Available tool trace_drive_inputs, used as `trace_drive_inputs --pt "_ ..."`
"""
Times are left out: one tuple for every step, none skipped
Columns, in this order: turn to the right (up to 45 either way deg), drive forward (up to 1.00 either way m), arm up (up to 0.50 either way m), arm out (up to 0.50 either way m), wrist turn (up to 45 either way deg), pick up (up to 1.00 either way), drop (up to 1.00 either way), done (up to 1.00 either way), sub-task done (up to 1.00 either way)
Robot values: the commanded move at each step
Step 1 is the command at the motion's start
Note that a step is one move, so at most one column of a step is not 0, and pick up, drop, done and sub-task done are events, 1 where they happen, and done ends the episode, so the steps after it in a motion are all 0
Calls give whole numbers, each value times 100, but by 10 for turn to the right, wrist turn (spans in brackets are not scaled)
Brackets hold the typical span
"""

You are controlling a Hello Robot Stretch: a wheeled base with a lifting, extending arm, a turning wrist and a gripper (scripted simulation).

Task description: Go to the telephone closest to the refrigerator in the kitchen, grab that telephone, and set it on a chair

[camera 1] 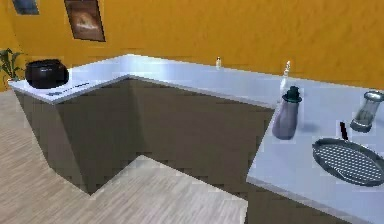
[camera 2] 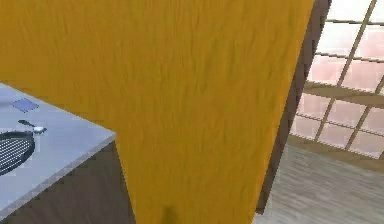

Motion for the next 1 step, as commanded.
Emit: trace_drive_inputs --pt "450 0 0 0 0 0 0 0 0"
